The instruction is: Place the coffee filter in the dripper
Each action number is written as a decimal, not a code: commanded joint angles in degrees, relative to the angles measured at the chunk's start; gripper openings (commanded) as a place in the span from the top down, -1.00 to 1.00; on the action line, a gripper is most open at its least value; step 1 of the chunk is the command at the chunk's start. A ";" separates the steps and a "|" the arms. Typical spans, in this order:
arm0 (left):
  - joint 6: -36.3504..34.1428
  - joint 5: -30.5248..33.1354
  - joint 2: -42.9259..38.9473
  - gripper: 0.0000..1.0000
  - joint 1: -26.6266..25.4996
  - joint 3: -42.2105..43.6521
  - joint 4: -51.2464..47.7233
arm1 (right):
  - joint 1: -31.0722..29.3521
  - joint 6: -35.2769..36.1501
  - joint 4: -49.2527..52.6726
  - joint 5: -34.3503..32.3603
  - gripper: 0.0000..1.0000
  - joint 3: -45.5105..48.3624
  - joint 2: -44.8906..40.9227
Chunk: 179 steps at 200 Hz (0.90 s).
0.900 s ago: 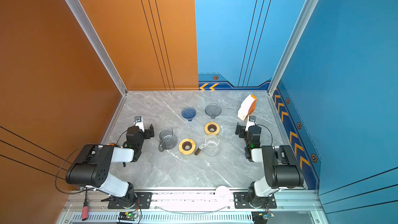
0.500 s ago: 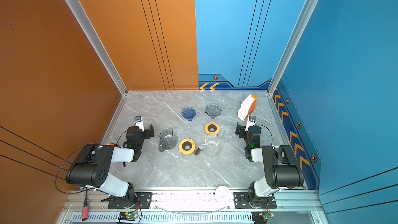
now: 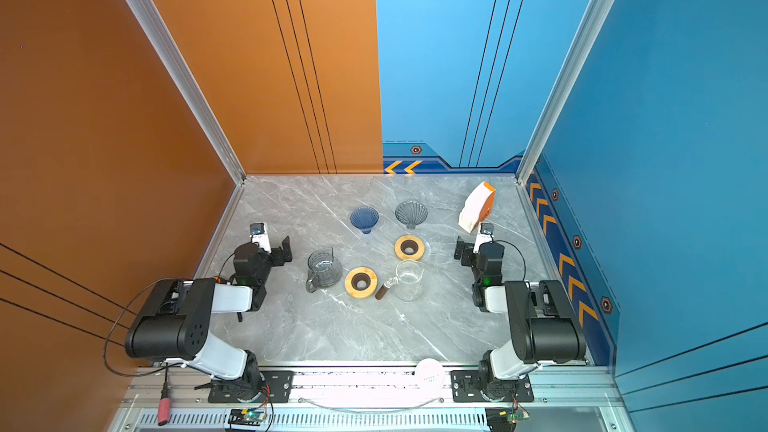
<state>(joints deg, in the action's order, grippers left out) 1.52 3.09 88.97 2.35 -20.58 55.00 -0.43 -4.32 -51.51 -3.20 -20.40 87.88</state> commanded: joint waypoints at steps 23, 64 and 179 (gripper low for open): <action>0.72 -1.82 0.69 -0.96 -0.11 0.62 1.51 | -0.18 0.47 -0.54 -0.82 -1.00 -1.04 0.81; 0.30 -1.75 0.38 -0.96 -0.58 0.84 1.82 | -0.19 0.45 -1.10 -1.00 -1.00 -0.73 0.77; 1.82 -9.72 -21.02 -0.96 -2.51 -15.96 -27.95 | -1.77 -1.50 11.35 -9.41 -1.00 0.18 -21.65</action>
<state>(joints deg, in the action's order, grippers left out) 2.02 0.40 69.41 0.19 -30.68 36.60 -1.85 -4.51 -47.62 -9.87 -17.76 72.05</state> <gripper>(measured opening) 0.978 0.999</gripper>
